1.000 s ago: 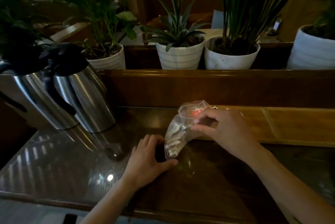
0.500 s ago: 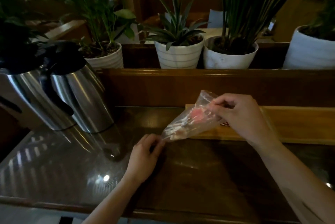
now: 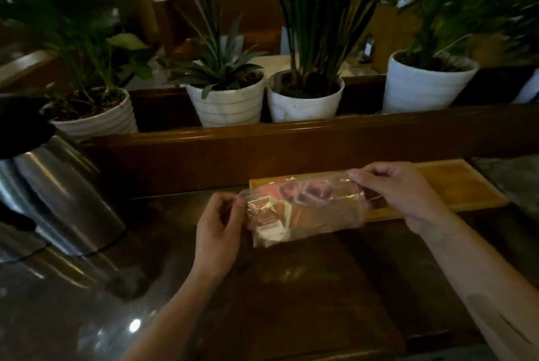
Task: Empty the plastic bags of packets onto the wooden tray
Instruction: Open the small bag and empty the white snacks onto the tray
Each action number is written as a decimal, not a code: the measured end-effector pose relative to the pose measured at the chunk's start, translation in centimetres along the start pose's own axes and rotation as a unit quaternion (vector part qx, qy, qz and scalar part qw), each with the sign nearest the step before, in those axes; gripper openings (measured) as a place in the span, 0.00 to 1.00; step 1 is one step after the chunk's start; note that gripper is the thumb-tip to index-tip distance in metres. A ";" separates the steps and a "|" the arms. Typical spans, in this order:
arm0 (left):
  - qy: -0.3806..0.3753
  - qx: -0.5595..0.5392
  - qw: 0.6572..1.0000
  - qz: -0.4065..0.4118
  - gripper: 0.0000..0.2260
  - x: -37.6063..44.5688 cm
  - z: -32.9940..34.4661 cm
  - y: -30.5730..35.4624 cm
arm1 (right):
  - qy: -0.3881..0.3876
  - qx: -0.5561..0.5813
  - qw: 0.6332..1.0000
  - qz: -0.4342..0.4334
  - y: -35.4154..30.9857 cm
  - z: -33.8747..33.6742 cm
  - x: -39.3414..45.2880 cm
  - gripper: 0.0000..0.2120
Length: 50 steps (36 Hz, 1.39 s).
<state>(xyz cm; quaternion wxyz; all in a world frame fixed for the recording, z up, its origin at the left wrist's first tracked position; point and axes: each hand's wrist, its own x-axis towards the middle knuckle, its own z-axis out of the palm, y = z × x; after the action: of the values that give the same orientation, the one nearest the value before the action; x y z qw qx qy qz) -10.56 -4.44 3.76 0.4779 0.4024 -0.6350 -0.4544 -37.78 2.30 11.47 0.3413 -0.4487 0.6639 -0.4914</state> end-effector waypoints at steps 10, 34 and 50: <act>-0.029 -0.044 0.998 -0.045 0.05 1.4 6.9 1.7 | 0.027 0.042 0.998 0.042 2.7 -7.0 0.2 0.04; -0.024 0.047 0.997 -0.054 0.03 6.4 20.9 6.0 | -0.007 0.066 0.997 0.045 8.0 -19.6 7.6 0.04; 0.010 0.180 0.983 0.014 0.03 10.3 26.7 9.7 | -0.008 0.116 0.989 0.087 12.1 -22.3 9.5 0.06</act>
<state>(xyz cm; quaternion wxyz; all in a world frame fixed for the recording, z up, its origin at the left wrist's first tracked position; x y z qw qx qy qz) -39.53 -6.43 12.10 0.4100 0.4775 -0.7073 -0.3218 -64.28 2.56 6.07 0.4381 -0.3506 0.6361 -0.5296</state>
